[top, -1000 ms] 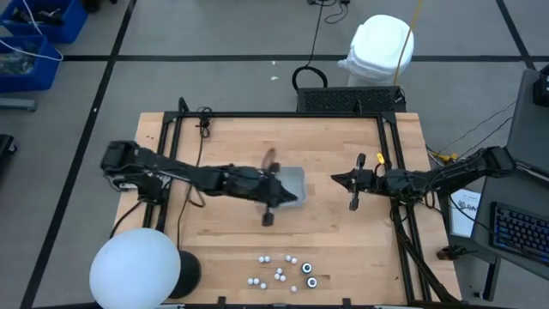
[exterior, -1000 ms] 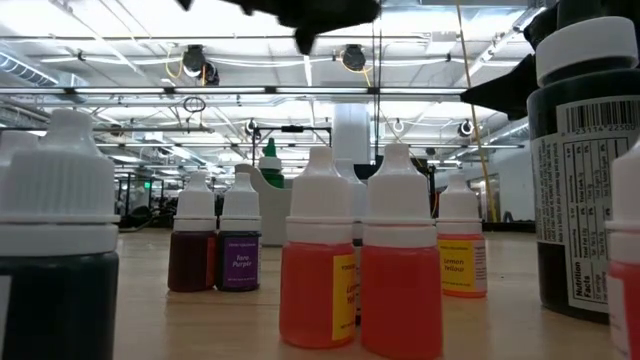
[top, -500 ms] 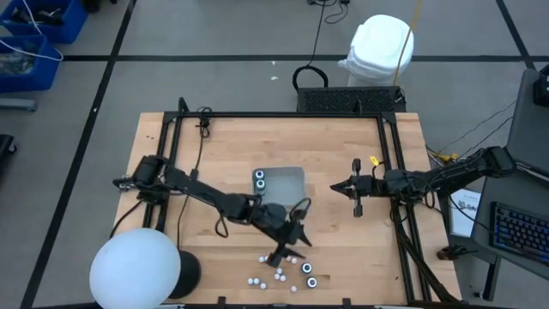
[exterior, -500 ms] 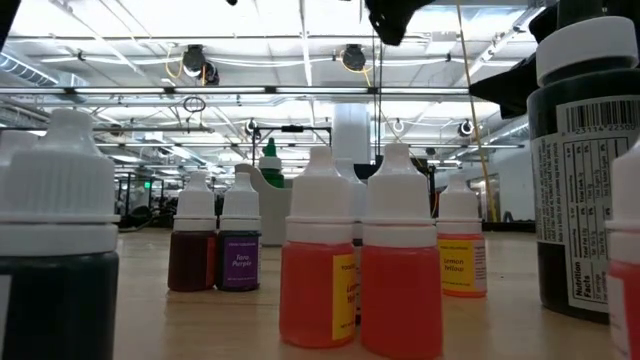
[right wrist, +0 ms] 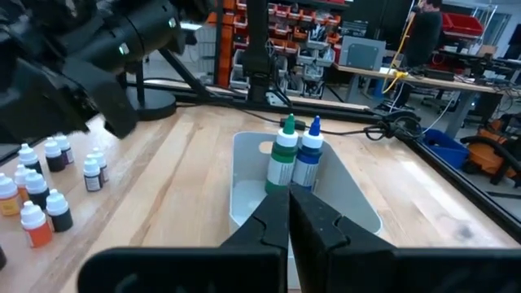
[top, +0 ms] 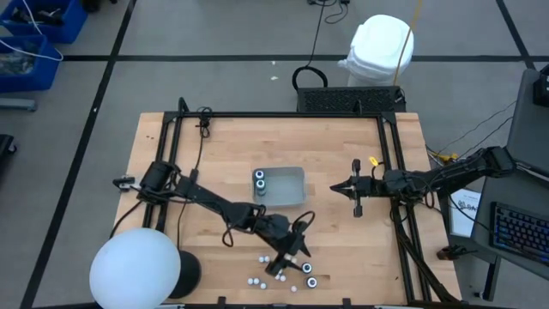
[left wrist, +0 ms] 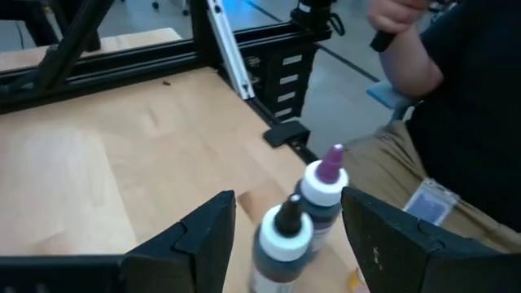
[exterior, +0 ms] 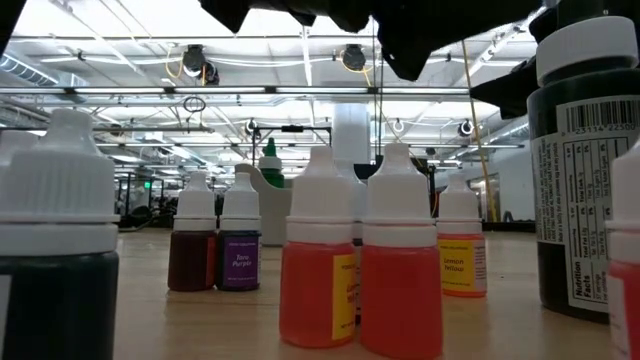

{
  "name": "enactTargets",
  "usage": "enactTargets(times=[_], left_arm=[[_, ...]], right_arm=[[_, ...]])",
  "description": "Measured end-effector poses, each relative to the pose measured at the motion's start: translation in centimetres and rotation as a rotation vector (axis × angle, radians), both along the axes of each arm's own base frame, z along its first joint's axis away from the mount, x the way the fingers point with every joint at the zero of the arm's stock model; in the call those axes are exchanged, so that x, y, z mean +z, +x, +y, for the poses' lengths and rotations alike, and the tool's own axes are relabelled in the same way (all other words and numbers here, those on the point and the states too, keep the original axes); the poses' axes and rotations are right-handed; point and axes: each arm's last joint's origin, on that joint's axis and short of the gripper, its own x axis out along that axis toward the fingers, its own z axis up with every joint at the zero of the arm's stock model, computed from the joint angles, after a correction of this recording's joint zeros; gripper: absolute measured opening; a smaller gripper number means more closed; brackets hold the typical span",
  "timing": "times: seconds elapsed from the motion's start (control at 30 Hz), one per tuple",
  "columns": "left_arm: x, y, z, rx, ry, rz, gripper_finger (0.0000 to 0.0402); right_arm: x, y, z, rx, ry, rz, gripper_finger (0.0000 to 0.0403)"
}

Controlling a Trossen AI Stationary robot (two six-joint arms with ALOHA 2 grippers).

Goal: Pick & Place food coloring
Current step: Put the large black food coloring bottle into the gray bin

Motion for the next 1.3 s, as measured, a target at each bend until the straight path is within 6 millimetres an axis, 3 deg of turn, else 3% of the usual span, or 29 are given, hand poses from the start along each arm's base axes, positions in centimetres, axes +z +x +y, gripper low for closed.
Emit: enactTargets(times=[0.23,1.0,1.3], left_arm=[[0.2,-0.2,-1.0,0.027,0.015,-0.037,0.0228],[-5.3,1.1,-1.2,0.054,-0.034,0.043,0.0228],[-5.1,1.3,-1.3,0.049,-0.036,0.003,0.0228]], right_arm=[[-0.1,0.0,0.0,0.000,-0.003,0.007,0.0000],[-0.2,0.0,0.0,-0.004,-0.005,0.017,0.0000],[-0.2,0.0,0.0,-0.002,-0.005,0.016,0.0000]])
